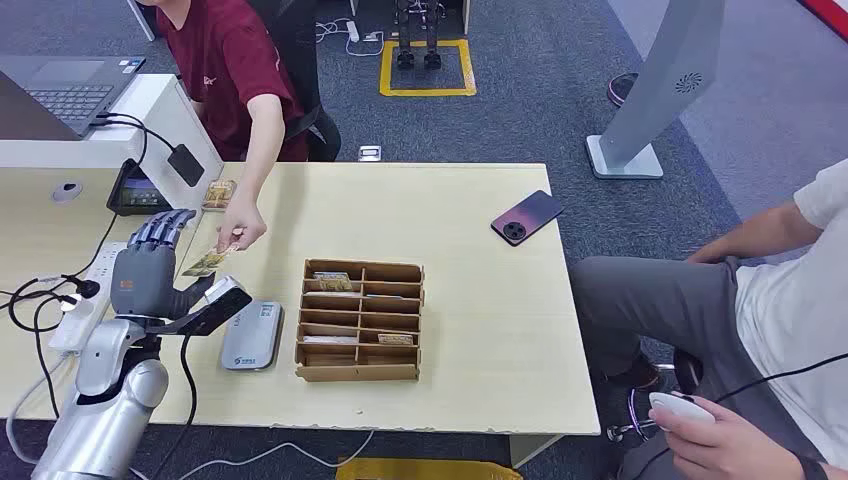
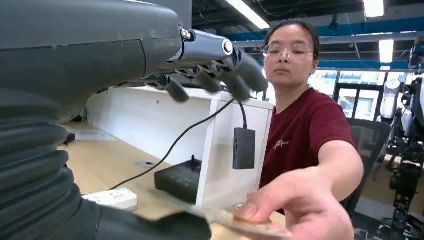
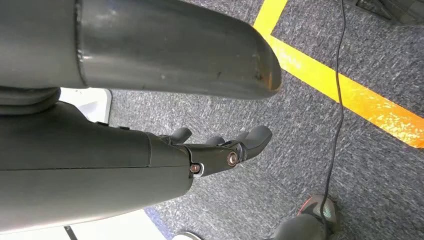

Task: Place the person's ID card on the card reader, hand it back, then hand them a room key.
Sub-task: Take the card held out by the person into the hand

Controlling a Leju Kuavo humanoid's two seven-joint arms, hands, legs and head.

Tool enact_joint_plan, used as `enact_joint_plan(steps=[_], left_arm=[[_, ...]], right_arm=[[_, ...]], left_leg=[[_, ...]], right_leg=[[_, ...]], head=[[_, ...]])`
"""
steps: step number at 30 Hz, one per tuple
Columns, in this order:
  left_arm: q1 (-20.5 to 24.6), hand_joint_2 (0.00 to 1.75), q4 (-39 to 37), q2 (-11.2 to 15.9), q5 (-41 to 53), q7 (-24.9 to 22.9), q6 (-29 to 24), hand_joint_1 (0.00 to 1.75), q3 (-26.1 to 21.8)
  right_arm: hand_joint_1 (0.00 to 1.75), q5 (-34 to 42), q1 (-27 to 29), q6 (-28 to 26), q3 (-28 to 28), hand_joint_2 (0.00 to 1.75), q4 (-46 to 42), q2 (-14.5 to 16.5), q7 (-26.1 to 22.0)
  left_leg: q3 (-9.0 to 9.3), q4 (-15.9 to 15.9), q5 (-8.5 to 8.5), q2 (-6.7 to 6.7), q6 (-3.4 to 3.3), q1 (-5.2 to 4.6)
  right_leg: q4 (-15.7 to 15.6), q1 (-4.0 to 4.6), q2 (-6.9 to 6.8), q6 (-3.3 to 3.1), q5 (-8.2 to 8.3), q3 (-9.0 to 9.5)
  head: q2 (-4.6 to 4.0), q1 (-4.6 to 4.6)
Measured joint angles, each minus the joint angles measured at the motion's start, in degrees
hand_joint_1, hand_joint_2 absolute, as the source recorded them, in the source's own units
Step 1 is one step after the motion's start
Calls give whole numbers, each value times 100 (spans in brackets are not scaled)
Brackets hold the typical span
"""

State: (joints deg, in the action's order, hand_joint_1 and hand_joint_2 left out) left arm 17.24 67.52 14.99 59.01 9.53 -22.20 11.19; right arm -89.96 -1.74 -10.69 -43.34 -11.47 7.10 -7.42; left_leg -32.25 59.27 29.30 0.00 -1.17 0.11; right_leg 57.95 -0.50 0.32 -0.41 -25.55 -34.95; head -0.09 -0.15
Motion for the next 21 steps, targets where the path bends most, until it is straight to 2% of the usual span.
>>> enact_joint_plan(steps=[16,19,21], left_arm=[[42,175,-44,1,-351,191,112,175,-104],[32,175,-33,-26,-1036,489,447,175,-160],[12,175,26,-109,-1893,580,986,175,-252]], right_arm=[[0,0,-30,-46,60,0,0,2,-6],[0,8,-32,-49,63,0,0,3,-6],[0,25,-31,-63,63,0,0,9,-1]], left_leg=[[0,0,0,0,0,0],[0,0,0,0,0,0],[0,0,0,-1,0,0]], right_leg=[[0,0,0,0,0,0],[0,0,0,0,0,0],[0,0,-1,0,0,0]], head=[[1,1],[1,-1],[1,-2]])
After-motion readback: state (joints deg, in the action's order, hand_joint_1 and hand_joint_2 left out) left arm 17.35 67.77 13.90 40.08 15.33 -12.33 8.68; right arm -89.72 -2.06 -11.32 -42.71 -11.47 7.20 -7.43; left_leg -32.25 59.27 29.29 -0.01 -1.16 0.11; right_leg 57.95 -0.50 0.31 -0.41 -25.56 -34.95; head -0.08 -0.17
